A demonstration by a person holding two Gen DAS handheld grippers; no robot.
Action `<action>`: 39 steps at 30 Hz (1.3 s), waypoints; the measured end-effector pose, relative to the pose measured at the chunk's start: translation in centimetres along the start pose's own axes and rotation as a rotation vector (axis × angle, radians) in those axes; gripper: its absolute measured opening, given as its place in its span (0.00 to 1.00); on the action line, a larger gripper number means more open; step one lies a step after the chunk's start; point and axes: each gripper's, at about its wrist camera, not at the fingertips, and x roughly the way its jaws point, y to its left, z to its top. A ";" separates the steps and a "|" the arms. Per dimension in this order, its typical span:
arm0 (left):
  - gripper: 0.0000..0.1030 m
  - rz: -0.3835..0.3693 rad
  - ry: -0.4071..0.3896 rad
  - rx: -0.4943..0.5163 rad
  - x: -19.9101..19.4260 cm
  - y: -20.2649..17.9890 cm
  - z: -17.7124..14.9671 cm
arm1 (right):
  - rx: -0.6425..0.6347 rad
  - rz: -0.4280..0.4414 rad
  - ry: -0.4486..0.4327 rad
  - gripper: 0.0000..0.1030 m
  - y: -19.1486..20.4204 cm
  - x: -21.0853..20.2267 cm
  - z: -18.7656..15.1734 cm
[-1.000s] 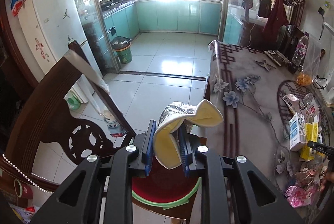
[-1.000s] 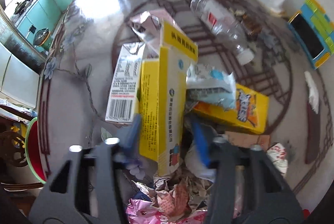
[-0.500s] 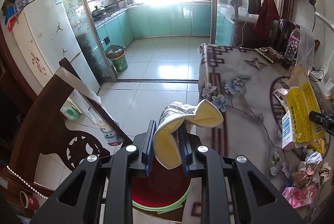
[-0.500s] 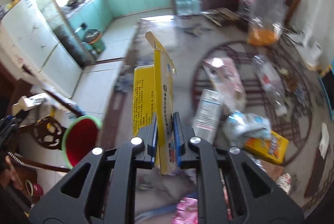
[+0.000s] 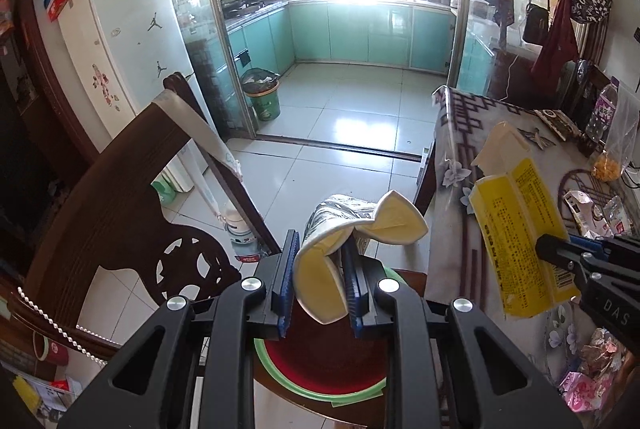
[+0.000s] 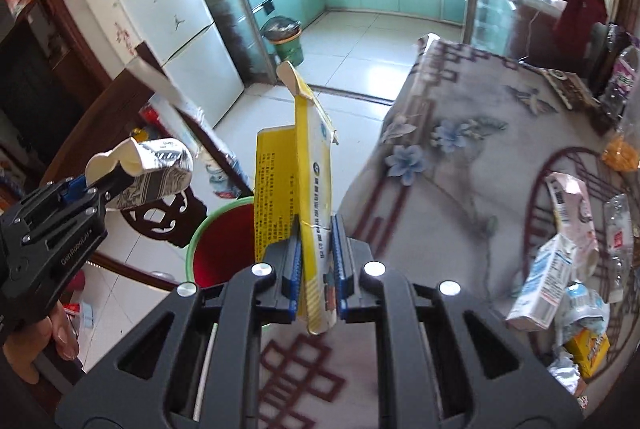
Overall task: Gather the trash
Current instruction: 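Open the left tool to drop the cup while the right tool drops the yellow box into the bucket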
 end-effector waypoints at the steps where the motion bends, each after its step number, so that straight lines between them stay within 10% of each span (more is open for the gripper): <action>1: 0.19 0.002 0.006 -0.006 0.3 0.4 -0.1 | -0.005 0.006 0.012 0.13 0.4 0.6 -0.1; 17: 0.19 0.006 0.070 -0.039 4.5 2.4 0.2 | -0.080 0.026 0.101 0.13 4.0 5.5 0.9; 39: 0.41 0.054 0.077 -0.029 5.4 1.9 0.8 | -0.195 -0.187 0.038 0.31 4.4 4.6 1.9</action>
